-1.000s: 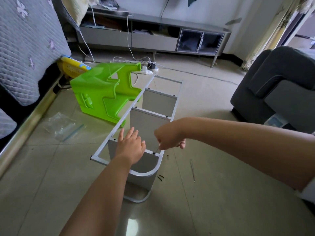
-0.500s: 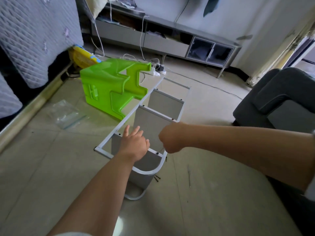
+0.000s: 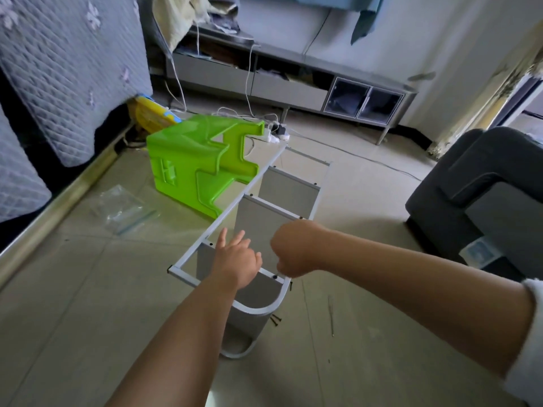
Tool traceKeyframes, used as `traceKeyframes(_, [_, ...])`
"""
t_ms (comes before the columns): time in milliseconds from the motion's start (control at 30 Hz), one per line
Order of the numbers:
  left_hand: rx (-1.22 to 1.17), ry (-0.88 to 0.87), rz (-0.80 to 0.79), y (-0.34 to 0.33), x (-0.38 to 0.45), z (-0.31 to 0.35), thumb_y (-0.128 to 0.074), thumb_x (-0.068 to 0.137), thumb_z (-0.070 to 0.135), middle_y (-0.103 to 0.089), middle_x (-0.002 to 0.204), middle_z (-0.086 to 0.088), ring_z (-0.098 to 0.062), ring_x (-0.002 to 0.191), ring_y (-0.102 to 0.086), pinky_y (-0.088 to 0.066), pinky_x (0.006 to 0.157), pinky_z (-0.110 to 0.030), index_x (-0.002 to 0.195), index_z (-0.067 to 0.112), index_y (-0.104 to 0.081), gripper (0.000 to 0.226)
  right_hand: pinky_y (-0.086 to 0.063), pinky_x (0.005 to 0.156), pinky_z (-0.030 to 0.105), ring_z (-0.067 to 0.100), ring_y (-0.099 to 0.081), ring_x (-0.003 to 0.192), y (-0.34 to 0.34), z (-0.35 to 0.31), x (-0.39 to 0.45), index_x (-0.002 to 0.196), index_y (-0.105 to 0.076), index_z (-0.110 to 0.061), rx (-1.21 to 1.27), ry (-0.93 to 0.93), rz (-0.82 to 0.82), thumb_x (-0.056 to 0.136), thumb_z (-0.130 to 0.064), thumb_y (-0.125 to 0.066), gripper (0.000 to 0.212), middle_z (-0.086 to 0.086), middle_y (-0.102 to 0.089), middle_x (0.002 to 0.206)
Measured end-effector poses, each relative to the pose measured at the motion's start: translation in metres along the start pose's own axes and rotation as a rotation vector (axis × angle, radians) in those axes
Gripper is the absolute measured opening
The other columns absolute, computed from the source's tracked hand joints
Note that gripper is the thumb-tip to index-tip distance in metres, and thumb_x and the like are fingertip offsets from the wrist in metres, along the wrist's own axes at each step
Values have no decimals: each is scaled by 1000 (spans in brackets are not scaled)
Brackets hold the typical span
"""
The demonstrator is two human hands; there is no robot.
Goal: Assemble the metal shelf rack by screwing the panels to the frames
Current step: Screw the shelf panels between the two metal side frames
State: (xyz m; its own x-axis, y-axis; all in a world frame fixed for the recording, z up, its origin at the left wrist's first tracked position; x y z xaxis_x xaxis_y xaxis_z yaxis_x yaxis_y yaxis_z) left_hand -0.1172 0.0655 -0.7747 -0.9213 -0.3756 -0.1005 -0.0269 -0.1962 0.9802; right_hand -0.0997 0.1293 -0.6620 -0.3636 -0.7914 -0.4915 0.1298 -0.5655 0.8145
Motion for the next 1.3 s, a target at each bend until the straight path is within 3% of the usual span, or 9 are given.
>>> traceKeyframes(233, [-17, -3, 6, 2, 2, 1, -17, 101, 30, -28, 153, 1, -11, 144, -7, 9, 114, -44, 132, 12, -52, 50, -39, 68, 28, 26, -56, 85, -16, 1, -7, 85, -57, 1, -221, 111, -40, 92, 0, -40, 19, 10, -62, 101])
traceKeyframes(433, [-22, -2, 9, 0, 4, 0, -17, 101, 29, -29, 152, 1, -11, 144, -8, 10, 115, -43, 131, 12, -53, 50, -29, 34, 11, 13, -34, 42, -48, 29, 18, 61, -42, -3, 231, -199, -344, 93, -1, -43, 32, 5, -38, 52])
traceKeyframes(667, [-21, 5, 20, -1, 1, 1, -20, 101, 27, -33, 150, 0, -11, 144, -11, 8, 114, -43, 126, 13, -57, 48, -17, 26, 7, 5, -20, 18, -64, 41, 26, 79, -50, 3, 599, -399, -756, 100, -7, -27, 32, -3, -29, 29])
traceKeyframes(867, [0, -7, 18, -2, 2, 1, -21, 101, 26, -35, 149, 2, -11, 144, -12, 8, 114, -44, 126, 15, -58, 46, -18, 31, 4, 7, -21, 19, -69, 42, 24, 74, -46, 1, 697, -430, -645, 98, -7, -25, 33, 2, -45, 32])
traceKeyframes(967, [29, -15, -8, -4, 3, 1, -20, 101, 27, -34, 150, 4, -10, 144, -12, 8, 115, -44, 128, 17, -56, 47, -27, 31, 13, 9, -34, 28, -51, 48, 18, 66, -45, -1, 629, -420, -338, 94, 0, -34, 30, 16, -52, 41])
traceKeyframes(1000, [36, -19, -25, -4, 4, 1, -19, 101, 28, -33, 150, 4, -10, 144, -11, 7, 115, -44, 129, 18, -55, 47, -32, 35, 16, 10, -39, 36, -41, 53, 10, 62, -45, -1, 637, -428, -166, 92, 1, -37, 32, 11, -33, 126])
traceKeyframes(1033, [38, -24, -37, -4, 5, 1, -18, 101, 28, -33, 150, 5, -10, 144, -11, 7, 115, -44, 129, 19, -55, 47, -33, 37, 16, 13, -41, 45, -39, 59, 2, 62, -45, 0, 658, -414, -41, 92, 0, -39, 31, -14, -7, 54])
traceKeyframes(1133, [18, -32, -16, -1, 7, 2, -21, 101, 28, -35, 149, 6, -9, 142, -16, 5, 114, -44, 128, 20, -55, 44, -39, 53, 23, 23, -47, 71, -88, 84, -17, 89, -58, -1, 736, -487, 68, 93, -10, -40, 21, 9, -52, 77])
traceKeyframes(1300, [-2, -74, -48, -1, 1, 17, -21, 97, 54, -33, 149, 11, -10, 143, -11, 9, 110, -55, 130, 29, -51, 50, -44, 76, 28, 29, -57, 102, -246, 74, -13, 110, -57, -1, 878, -695, -54, 95, -10, -36, 28, 16, -60, 115])
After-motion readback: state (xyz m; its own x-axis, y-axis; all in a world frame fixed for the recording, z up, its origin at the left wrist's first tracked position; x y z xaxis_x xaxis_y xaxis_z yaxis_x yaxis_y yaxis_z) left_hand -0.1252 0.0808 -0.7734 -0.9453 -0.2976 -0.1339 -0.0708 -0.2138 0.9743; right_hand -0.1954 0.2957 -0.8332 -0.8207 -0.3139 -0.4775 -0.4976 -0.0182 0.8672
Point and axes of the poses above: each hand's wrist, its own x-axis towards the middle knuckle, its own y-axis out of the back of the hand, z = x × y, the point moved 8 cm from there along x, towards the middle knuckle
